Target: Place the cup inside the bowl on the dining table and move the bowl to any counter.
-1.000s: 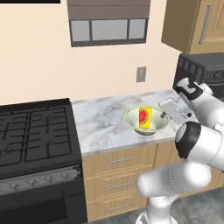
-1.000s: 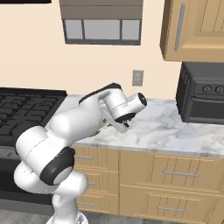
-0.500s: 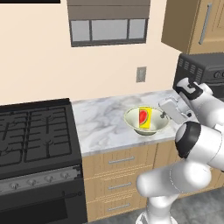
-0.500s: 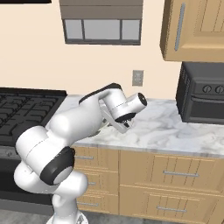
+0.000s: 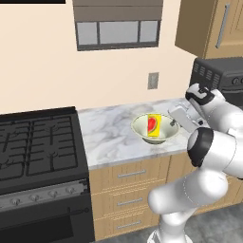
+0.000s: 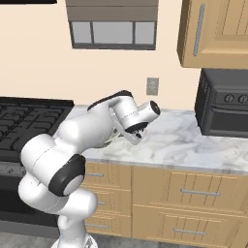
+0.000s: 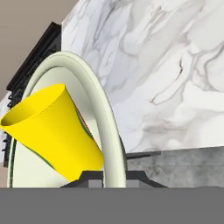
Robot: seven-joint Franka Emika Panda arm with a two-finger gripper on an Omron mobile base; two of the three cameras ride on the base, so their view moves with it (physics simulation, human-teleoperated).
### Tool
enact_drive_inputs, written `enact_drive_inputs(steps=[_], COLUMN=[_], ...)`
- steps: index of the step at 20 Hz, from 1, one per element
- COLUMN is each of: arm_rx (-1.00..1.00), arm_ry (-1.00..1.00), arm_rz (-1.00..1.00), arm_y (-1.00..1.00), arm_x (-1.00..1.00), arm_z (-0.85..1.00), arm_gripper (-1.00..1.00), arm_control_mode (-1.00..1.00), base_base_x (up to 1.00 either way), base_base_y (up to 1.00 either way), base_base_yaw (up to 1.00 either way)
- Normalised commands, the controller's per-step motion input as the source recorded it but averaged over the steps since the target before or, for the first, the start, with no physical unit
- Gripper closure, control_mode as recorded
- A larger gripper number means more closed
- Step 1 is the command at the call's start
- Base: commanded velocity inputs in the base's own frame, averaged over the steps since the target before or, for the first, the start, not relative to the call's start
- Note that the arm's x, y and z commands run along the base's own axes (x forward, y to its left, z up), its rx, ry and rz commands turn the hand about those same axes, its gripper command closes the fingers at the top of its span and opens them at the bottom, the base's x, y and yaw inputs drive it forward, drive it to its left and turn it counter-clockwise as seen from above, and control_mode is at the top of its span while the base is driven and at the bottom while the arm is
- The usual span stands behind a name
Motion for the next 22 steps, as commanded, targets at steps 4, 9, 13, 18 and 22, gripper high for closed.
enact_drive_inputs(steps=[4, 9, 13, 18, 22], arm_rx=[0.00, 0.00, 0.00, 0.00, 0.00], arm_ry=[0.01, 0.03, 0.01, 0.00, 0.00], arm_rz=[-0.08, -0.10, -0.08, -0.08, 0.00], arm_y=[0.22, 0.21, 0.08, 0.04, 0.00], arm_x=[0.46, 0.28, 0.21, 0.07, 0.00], arm_z=[0.00, 0.00, -0.10, -0.16, -0.13], arm_gripper=[1.00, 1.00, 1.00, 1.00, 1.00], arm_control_mode=[-1.00, -1.00, -1.00, -1.00, -1.00], base_base_x=[0.00, 0.00, 0.00, 0.00, 0.00], base_base_y=[0.00, 0.00, 0.00, 0.00, 0.00], base_base_yaw=[0.00, 0.00, 0.00, 0.00, 0.00])
